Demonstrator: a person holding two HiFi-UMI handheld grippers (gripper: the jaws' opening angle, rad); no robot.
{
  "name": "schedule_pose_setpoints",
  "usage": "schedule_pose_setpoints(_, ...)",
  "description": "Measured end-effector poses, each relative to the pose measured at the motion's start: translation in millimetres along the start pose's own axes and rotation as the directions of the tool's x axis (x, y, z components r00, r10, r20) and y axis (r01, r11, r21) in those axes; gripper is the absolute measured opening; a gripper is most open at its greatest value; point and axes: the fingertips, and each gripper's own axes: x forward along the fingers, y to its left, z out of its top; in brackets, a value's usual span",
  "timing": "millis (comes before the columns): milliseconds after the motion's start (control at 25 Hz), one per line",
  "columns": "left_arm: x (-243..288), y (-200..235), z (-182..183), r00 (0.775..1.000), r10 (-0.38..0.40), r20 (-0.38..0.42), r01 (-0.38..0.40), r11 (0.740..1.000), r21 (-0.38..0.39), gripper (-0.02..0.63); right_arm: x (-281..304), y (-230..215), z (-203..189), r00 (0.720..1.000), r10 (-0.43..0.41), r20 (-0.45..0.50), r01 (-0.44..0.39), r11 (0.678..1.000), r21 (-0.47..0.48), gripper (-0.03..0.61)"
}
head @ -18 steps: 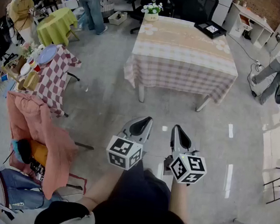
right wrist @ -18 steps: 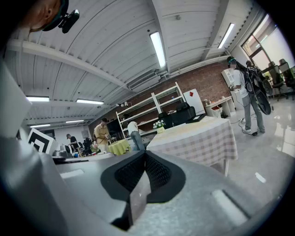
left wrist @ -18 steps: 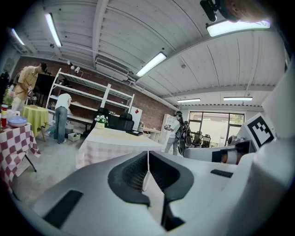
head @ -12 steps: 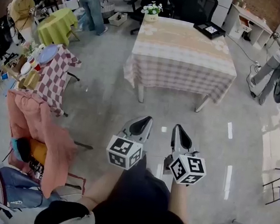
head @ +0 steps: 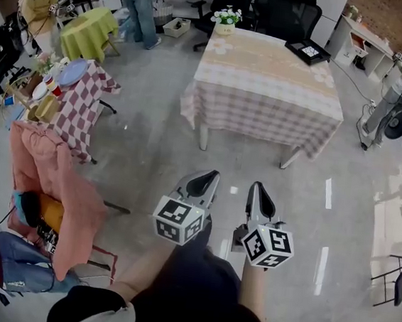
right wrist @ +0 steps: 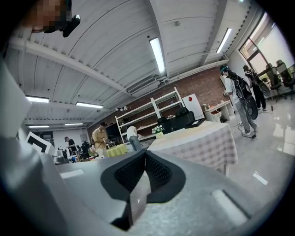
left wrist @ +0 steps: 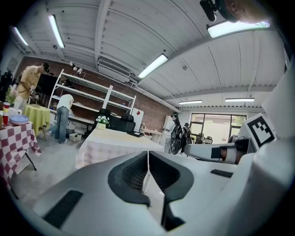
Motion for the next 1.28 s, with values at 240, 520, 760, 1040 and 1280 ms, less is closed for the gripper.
schedule_pose_setpoints(240, 26, 12, 12, 1.000, -0.013, 0.006, 0.013, 1.000, 0.008, 0.018, 31, -8, 9, 1.000, 0.017, -0.004, -0.017, 1.000, -0.008, 0.005)
schedule_pose_setpoints(520, 64, 35, 28, 1.000, 0.002, -0.002, -0.002, 1.000, 0.016, 0.018, 71, -25, 21, 1.000, 0.017, -0.008, -0.017, 1.000, 0.015, 0.005)
schedule_pose_setpoints(760, 99, 55, 33, 1.000, 0.025, -0.012, -0.025, 1.000, 0.014, 0.018, 104, -50, 23, 0.999, -0.005, -0.034, 0.005, 1.000, 0.004, 0.005)
schedule_pose_setpoints(1040, 134, 82, 53, 0.999, 0.049, -0.008, -0.049, 0.999, 0.020, 0.018, 141, -80, 39, 0.999, -0.040, -0.027, 0.041, 0.998, 0.039, 0.005)
schedule_pose_setpoints(1280, 163, 100, 66, 0.998, 0.059, -0.001, -0.059, 0.998, 0.018, 0.018, 169, -102, 53, 0.997, -0.068, -0.022, 0.069, 0.997, 0.023, 0.005)
